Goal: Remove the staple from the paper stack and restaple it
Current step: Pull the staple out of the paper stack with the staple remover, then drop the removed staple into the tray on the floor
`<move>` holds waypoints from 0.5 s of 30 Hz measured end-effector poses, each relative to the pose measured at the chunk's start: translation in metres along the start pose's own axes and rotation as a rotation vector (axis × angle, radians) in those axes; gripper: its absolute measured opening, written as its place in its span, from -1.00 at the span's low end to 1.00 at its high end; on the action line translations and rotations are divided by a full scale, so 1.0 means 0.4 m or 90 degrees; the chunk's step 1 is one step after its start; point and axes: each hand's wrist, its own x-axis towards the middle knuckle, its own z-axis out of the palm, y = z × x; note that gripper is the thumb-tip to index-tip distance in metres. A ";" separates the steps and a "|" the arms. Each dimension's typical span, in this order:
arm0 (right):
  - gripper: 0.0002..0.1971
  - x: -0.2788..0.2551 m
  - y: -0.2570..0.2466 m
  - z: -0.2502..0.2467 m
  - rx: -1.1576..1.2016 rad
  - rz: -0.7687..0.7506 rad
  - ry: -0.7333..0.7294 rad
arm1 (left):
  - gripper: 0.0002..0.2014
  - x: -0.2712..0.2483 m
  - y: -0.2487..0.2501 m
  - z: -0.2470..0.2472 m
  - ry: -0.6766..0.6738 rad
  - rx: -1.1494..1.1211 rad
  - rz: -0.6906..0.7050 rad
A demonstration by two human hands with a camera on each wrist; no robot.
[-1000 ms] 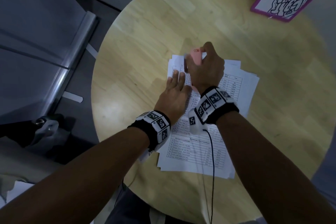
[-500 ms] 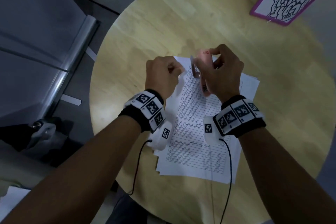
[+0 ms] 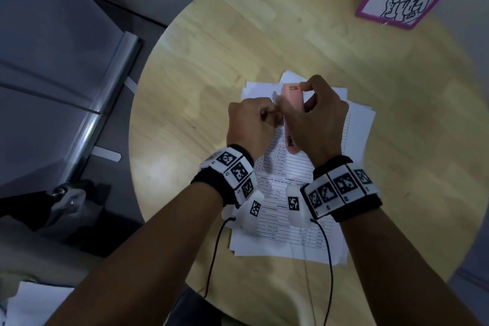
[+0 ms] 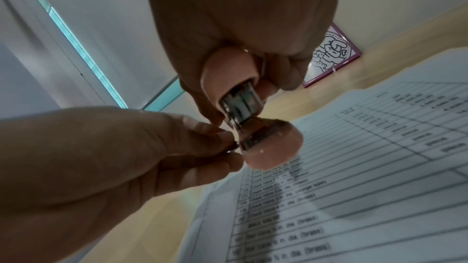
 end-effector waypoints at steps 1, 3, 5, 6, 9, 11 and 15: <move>-0.66 -0.005 0.002 -0.001 -0.003 -0.011 -0.004 | -0.85 -0.004 -0.001 0.002 0.006 0.014 0.012; -0.67 -0.012 0.000 -0.002 0.002 -0.027 -0.013 | -0.83 -0.010 -0.014 0.007 0.032 0.000 0.009; -0.68 -0.016 -0.002 -0.003 0.014 -0.040 -0.025 | -0.84 -0.016 -0.027 0.012 0.066 -0.035 -0.014; -0.68 -0.018 -0.005 -0.005 0.021 -0.045 -0.035 | -0.85 -0.020 -0.031 0.013 0.082 -0.049 -0.025; -0.70 -0.028 -0.015 -0.010 0.033 -0.058 -0.073 | -0.87 -0.022 -0.026 0.006 0.132 -0.084 -0.047; -0.70 -0.045 -0.016 -0.013 0.031 -0.071 -0.097 | -0.85 -0.002 -0.022 -0.003 0.175 -0.103 -0.076; -0.73 -0.096 0.012 -0.018 0.019 -0.059 -0.134 | -0.89 0.047 -0.021 -0.042 0.174 -0.145 -0.127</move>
